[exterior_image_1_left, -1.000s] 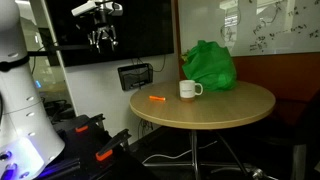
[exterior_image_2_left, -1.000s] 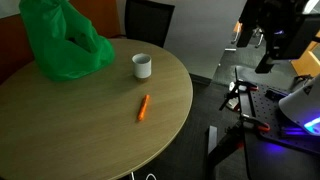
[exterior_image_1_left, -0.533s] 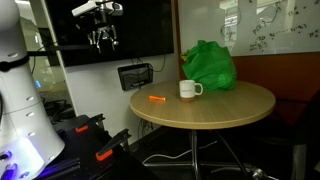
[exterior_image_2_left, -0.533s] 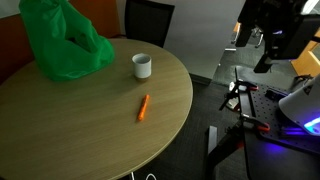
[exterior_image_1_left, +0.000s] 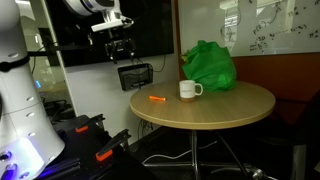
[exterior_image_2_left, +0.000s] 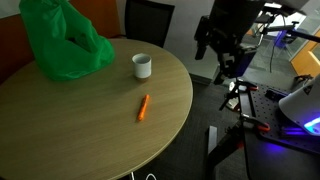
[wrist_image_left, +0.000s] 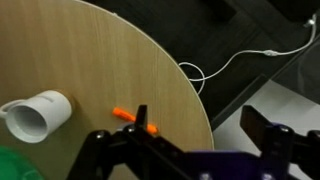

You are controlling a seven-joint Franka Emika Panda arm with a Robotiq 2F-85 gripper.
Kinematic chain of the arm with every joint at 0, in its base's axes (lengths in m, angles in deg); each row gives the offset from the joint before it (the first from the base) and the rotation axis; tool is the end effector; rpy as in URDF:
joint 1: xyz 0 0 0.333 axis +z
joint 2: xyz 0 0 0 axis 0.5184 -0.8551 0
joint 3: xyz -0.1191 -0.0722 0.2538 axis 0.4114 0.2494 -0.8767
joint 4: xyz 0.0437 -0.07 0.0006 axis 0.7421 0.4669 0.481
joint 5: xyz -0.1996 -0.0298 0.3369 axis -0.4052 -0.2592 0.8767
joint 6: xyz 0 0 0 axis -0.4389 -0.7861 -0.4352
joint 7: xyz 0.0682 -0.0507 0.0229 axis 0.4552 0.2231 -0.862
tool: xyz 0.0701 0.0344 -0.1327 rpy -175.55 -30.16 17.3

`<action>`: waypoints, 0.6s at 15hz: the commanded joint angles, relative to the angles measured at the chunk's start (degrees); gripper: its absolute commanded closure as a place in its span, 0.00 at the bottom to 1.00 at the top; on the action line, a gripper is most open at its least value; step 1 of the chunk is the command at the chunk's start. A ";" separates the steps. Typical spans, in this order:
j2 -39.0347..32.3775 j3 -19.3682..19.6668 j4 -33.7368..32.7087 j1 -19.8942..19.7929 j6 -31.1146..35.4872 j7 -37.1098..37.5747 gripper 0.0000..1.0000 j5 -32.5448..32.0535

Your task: Put the marker in the cup

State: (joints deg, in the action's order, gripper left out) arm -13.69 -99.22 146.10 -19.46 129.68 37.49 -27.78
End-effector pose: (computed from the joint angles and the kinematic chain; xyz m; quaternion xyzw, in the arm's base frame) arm 0.4092 0.1568 0.2872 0.9474 0.3176 0.0142 0.0361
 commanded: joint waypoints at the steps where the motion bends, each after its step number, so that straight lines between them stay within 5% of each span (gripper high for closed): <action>1: -9.50 2.22 -4.92 0.21 4.09 -11.37 0.00 -2.40; 5: -19.01 2.24 -11.13 -1.13 5.57 -22.69 0.00 -5.24; 9: -26.31 1.85 -17.25 -2.01 5.02 -21.04 0.00 -11.72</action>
State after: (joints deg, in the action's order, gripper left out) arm -36.35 -96.66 132.58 -20.62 135.46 15.54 -35.08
